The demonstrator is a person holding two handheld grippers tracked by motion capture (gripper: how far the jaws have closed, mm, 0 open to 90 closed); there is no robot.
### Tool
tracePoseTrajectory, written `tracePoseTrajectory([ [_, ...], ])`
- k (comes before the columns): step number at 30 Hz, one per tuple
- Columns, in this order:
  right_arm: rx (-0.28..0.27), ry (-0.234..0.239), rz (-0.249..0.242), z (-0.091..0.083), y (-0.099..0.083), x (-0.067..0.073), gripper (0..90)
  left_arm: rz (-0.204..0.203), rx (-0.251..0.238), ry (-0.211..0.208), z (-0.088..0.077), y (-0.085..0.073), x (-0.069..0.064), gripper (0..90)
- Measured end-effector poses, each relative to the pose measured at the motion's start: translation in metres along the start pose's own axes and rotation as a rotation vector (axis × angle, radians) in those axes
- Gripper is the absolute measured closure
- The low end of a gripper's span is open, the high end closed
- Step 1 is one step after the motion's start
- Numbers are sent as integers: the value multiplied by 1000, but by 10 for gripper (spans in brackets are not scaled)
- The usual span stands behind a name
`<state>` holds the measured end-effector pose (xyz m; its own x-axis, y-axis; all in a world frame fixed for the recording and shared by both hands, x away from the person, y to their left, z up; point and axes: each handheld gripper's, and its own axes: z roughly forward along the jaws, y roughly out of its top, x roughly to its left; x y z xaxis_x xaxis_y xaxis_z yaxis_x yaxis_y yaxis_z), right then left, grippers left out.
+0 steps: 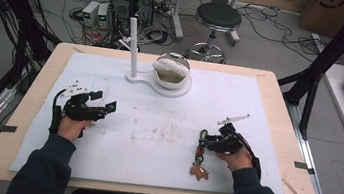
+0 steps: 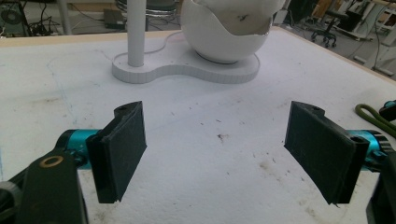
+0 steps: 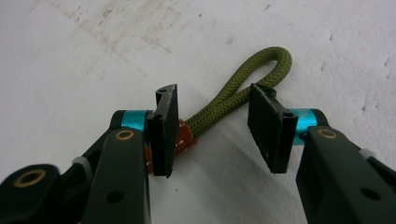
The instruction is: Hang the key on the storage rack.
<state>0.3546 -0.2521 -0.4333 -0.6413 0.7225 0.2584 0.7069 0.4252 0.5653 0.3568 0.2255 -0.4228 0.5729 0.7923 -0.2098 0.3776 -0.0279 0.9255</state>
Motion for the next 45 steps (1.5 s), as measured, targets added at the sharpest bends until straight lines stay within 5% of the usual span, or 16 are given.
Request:
tracePoseTrajectory([
  [2,6,-15,22,0,1,-1,590,5,-1,0,0,0,0,205],
  [9,19,-43,-54,5,5,5,725,2,7,1,1,0,0,209],
  [15,-44,-110,-202,18,11,14,816,7,14,-3,4,-1,-1,220],
  [17,-83,-146,-232,17,13,16,730,5,11,0,3,-1,-2,222],
  [19,-143,-127,-186,6,11,11,593,5,6,3,1,-1,0,222],
  [20,-143,-127,-186,6,11,11,593,1,4,6,1,0,0,222],
  [21,-119,-111,-162,3,8,7,518,0,4,8,0,0,1,222],
  [23,-77,-110,-157,4,5,5,509,-2,6,6,0,0,1,222],
  [26,-23,-157,-202,7,-2,7,463,-2,5,9,0,-1,1,222],
  [29,5,-184,-223,7,1,11,532,-1,3,10,1,-1,1,222],
  [31,21,-171,-235,6,2,14,713,-2,6,13,0,-1,2,222],
  [35,11,-132,-213,5,2,11,754,-5,6,20,-1,-1,3,222],
  [37,-44,-67,-155,3,2,4,762,-4,5,19,-1,-1,4,222],
  [41,-216,-13,-179,-2,11,9,762,19,-33,21,-3,0,5,223],
  [45,-281,-6,-200,0,21,13,763,43,-48,26,-8,2,6,223],
])
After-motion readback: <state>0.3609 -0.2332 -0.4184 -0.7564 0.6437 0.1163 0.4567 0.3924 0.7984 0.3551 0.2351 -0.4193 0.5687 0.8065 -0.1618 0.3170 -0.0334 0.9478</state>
